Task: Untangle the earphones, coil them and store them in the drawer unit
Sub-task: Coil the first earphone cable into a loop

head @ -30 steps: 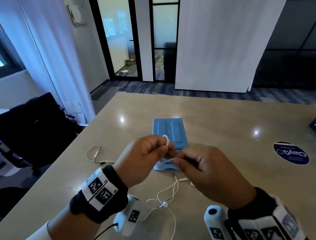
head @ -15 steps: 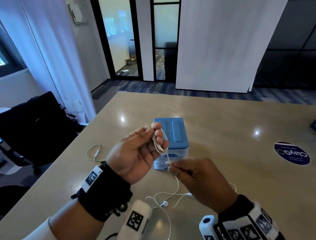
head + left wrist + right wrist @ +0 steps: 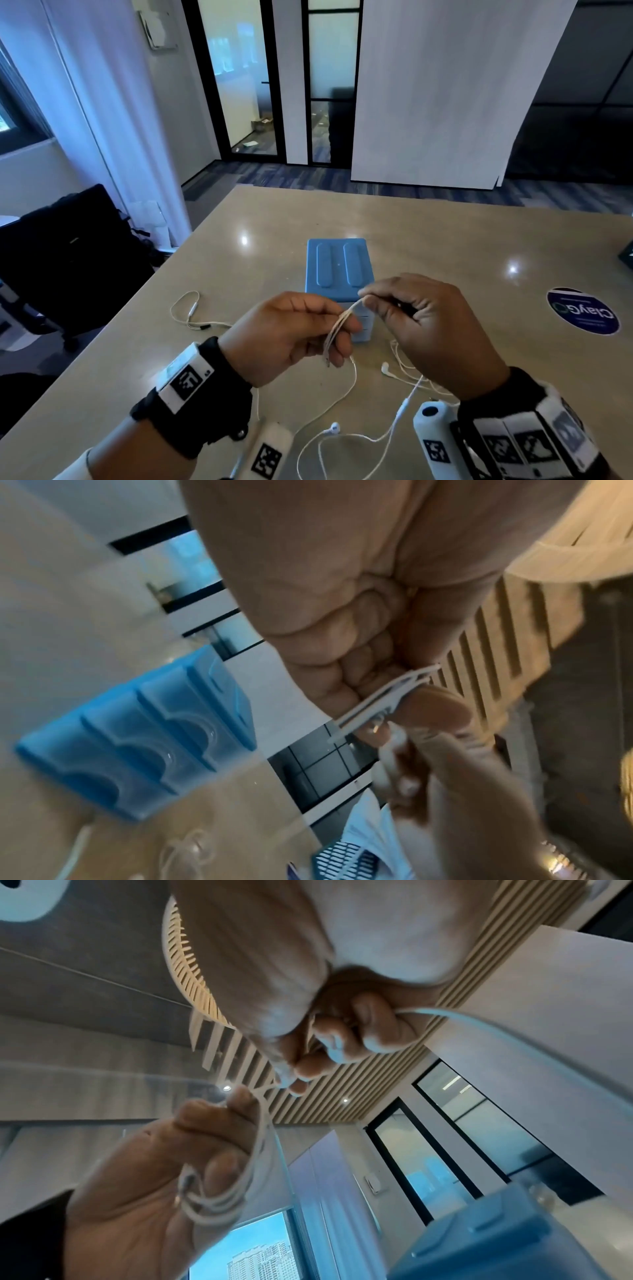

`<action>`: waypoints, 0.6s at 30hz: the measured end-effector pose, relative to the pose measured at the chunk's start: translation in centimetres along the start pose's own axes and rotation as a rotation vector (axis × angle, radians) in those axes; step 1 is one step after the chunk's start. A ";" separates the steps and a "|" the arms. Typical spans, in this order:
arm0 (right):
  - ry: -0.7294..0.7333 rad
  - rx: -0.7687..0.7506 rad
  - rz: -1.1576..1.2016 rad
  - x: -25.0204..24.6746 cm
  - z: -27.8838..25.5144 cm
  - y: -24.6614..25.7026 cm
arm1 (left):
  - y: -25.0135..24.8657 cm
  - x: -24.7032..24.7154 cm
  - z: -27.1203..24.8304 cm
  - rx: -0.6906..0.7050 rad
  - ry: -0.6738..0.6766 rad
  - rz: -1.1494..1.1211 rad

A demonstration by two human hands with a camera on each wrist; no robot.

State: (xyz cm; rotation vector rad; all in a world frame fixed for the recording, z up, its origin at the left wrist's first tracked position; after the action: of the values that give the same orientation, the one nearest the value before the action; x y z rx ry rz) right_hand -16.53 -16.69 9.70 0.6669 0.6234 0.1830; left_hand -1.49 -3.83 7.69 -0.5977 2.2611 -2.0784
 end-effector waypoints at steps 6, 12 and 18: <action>0.060 0.174 0.069 2.3 -1.7 -1.3 | -1.4 0.5 0.2 0.021 -0.017 -0.424; 0.384 0.111 0.074 4.6 -3.8 0.2 | -2.7 -1.4 1.9 0.208 -0.338 -0.457; 0.207 -0.018 0.017 1.0 -0.7 1.0 | 0.1 -0.8 1.4 0.185 -0.077 0.504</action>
State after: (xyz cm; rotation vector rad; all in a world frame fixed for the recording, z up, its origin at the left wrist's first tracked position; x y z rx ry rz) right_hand -16.09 -15.19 9.48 0.6411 0.8134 0.2755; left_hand -0.39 -4.96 7.23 -0.0798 1.8925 -1.9317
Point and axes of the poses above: each hand's wrist, its own z-axis towards the middle knuckle, its own x-axis out of the palm, y = z × x, the point moved 3 cm from there along z, towards the middle knuckle, and after that the axes turned 9 degrees about -y, right-handed, at the moved point
